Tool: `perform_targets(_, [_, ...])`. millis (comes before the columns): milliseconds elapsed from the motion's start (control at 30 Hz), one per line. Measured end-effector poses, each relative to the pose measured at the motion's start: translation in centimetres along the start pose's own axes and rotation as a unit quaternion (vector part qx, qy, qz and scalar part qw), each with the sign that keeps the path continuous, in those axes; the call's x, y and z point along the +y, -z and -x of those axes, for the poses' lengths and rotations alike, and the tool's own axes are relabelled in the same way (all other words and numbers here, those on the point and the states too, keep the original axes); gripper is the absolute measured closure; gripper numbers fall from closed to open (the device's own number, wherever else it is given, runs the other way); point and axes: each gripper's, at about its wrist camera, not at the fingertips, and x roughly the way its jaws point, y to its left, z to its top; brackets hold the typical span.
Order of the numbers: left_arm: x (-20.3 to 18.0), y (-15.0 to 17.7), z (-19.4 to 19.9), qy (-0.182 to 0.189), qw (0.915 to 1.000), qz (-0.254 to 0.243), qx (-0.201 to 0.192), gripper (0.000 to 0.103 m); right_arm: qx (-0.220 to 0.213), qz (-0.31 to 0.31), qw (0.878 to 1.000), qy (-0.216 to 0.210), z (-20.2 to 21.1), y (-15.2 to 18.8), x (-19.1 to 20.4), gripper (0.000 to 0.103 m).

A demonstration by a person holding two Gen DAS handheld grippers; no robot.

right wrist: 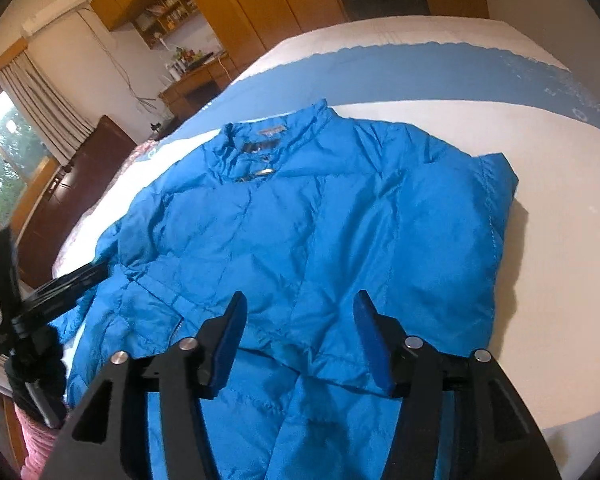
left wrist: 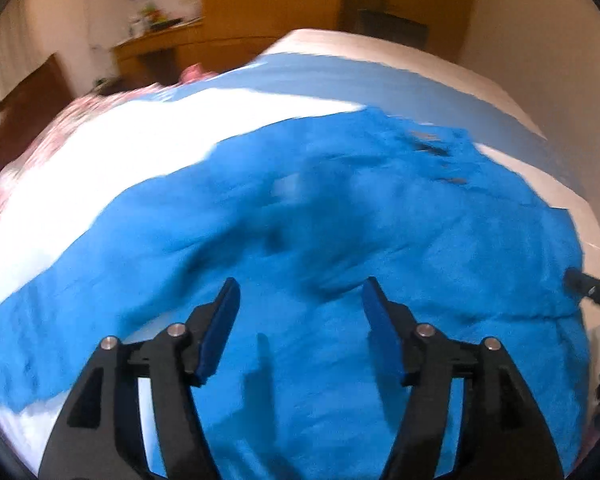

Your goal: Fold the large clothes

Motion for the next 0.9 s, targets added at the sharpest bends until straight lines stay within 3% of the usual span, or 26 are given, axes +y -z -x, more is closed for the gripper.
perform_targets(133, [7.7,2.9,1.0,-0.044,0.9959,0.076,0.022,0.039,0.015,0.004,1.0,0.003,-0.5,0.2,0.3,0.047])
perform_targets(300, [17.6,8.1,2.0,-0.104,0.9746,0.19,0.057,0.039,0.022,0.011,1.0,0.008,-1.0,0.4,0.8,0.047])
perform_targets(500, [24.7,12.7,4.3,-0.101,0.9492,0.295,0.043,0.039,0.027,0.01,1.0,0.014,-1.5,0.5,0.6,0.046])
perform_targets(567, [26.4,13.2,4.7,-0.078,0.9436,0.321,0.025,0.039,0.027,0.009,0.999,0.015,-1.7,0.5,0.6,0.046])
perform_targets(733, [29.2,13.2,5.2,-0.07,0.9279,0.366,-0.001,0.039,0.028,0.011,0.999,0.018,-2.0,0.6,0.5,0.046])
perform_targets(833, [30.0,12.9,4.2,-0.063,0.9158,0.396,-0.009,0.042,0.028,0.009,0.999,0.017,-2.0,0.5,0.3,0.046])
perform_targets(900, [30.7,12.9,4.1,-0.074,0.9118,0.404,-0.013,0.052,0.029,0.008,0.999,0.018,-2.1,0.5,0.2,0.046])
